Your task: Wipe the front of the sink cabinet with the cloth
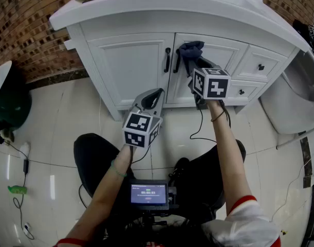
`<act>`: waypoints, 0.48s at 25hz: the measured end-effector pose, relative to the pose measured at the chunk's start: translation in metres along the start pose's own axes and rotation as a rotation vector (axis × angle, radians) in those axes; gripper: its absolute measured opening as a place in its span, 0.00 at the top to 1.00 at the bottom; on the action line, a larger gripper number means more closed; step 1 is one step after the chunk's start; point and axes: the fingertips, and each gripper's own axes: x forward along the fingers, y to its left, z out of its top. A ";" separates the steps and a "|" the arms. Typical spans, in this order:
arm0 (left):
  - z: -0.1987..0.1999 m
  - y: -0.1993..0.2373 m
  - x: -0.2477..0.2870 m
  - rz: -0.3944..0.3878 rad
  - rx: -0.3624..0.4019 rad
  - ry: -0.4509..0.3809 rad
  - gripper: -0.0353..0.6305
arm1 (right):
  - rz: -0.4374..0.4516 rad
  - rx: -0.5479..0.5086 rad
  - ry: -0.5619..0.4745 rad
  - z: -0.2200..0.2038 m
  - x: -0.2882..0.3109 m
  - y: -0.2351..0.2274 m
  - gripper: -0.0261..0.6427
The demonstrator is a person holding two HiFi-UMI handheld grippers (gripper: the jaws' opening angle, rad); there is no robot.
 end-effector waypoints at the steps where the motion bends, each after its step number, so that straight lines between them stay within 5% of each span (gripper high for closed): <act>1: -0.005 0.000 0.002 0.000 -0.004 0.005 0.92 | -0.003 0.007 0.018 -0.012 0.003 -0.001 0.85; 12: -0.048 0.006 0.006 0.013 -0.060 0.061 0.92 | -0.057 0.091 0.248 -0.161 0.044 -0.013 0.85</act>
